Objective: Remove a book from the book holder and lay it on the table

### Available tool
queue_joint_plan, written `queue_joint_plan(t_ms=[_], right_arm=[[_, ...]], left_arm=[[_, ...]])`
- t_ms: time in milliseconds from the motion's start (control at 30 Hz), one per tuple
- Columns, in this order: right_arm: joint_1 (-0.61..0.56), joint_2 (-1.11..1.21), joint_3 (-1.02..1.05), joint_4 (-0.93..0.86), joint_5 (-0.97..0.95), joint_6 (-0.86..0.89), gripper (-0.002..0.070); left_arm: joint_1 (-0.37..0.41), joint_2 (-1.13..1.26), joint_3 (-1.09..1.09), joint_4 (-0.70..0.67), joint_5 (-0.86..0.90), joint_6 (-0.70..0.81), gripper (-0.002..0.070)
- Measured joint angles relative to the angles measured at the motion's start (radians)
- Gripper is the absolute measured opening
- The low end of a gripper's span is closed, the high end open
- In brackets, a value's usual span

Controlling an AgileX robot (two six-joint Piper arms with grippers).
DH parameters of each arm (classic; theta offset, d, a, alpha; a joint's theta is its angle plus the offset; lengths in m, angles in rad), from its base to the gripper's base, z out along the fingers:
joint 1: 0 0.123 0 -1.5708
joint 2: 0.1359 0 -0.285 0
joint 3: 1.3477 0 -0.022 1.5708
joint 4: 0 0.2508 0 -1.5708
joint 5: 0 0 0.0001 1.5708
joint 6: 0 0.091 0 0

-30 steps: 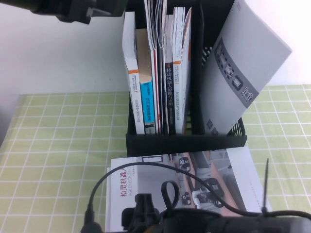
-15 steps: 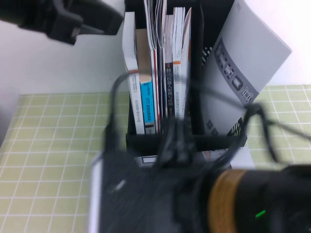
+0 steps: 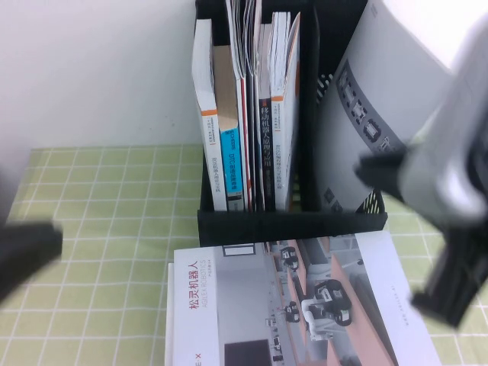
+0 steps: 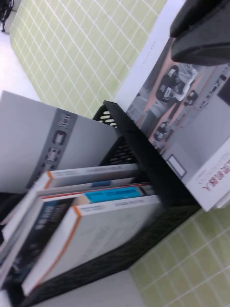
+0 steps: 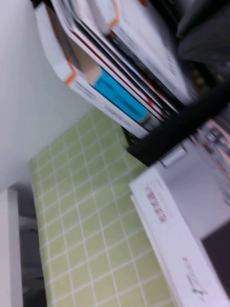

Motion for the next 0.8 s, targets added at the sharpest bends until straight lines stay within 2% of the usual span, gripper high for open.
queue_joint_plan(t_ms=[233,433,667,800], right_arm=[[-0.003,-0.171,0.354,-0.032,-0.098,0.247,0.0002],[-0.005,-0.363,0.522,-0.248,-0.08,0.528,0.0002],[-0.005,-0.525,0.605,-0.481,-0.037,0.583,0.0001],[-0.005,-0.547,0.609,-0.526,-0.034,0.587,0.0001]], left_arm=[[0.0,-0.214,0.368,-0.038,-0.172,-0.054,-0.0002],[0.0,-0.258,0.593,-0.092,-0.326,-0.063,-0.0002],[0.0,-0.256,0.665,-0.119,-0.362,-0.069,-0.0002],[0.0,-0.256,0.667,-0.121,-0.348,-0.071,-0.0002]])
